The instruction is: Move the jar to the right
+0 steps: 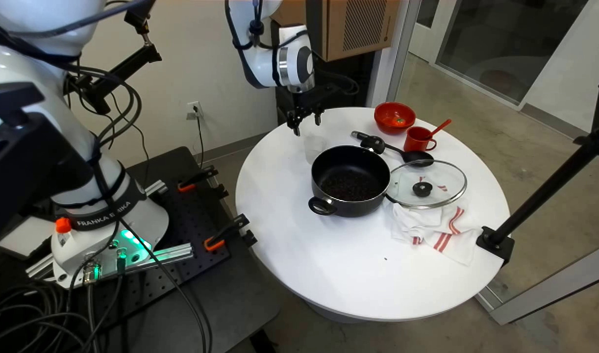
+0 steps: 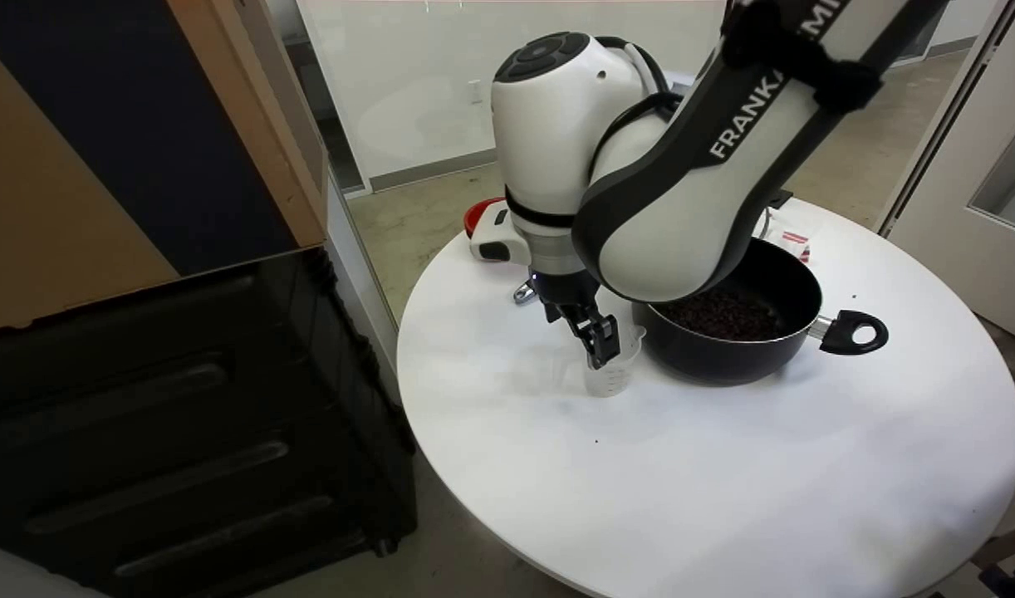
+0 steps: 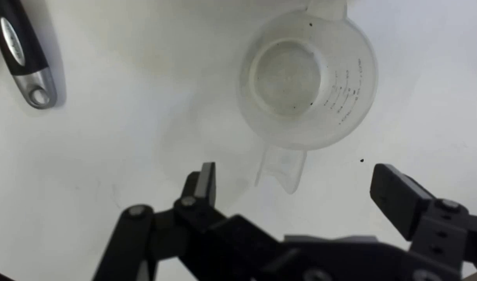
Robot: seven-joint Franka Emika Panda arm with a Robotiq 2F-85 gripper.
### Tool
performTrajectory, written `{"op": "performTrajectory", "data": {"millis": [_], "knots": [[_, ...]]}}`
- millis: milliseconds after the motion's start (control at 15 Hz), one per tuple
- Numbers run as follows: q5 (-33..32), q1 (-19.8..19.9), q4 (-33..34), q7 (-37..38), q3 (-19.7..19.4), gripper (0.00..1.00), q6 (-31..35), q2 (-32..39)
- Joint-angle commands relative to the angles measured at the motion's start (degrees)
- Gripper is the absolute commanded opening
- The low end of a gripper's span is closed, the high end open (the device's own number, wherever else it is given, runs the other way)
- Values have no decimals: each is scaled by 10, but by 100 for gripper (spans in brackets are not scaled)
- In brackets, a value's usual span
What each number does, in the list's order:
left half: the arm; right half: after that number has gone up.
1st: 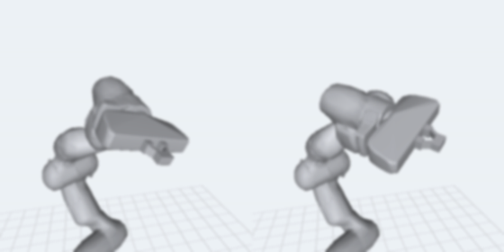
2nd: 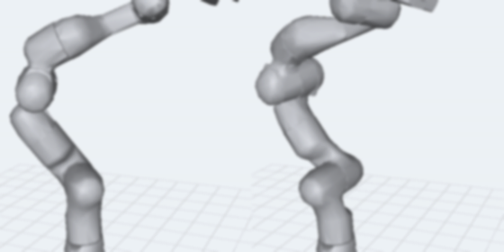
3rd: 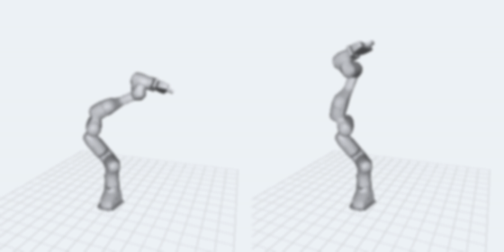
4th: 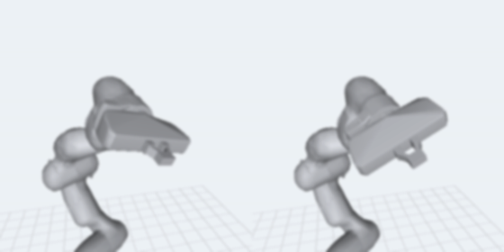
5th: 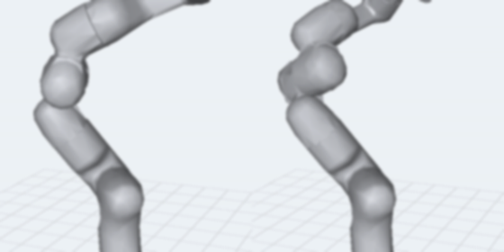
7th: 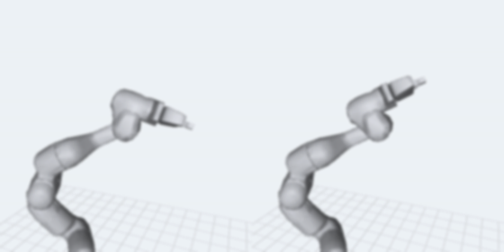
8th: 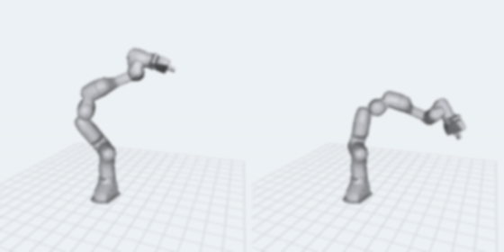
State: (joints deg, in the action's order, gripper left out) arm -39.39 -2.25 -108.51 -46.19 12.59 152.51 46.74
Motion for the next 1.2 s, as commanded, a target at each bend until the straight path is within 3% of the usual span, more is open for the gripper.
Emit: {"op": "performTrajectory", "data": {"millis": [0, 267, 333, 400, 933, 1067, 1133], "knots": [[17, -15, 28, -33, -10, 100, -7, 24], [15, -24, 40, -42, -14, 100, -13, 40], [15, -27, 42, -43, -16, 91, -15, 43], [15, -28, 45, -45, -16, 72, -15, 46], [17, -35, 59, -44, -21, 13, -22, 40], [26, -33, 67, -47, -15, 3, -37, 22], [29, -34, 76, -48, -14, 7, -48, 10]]}}
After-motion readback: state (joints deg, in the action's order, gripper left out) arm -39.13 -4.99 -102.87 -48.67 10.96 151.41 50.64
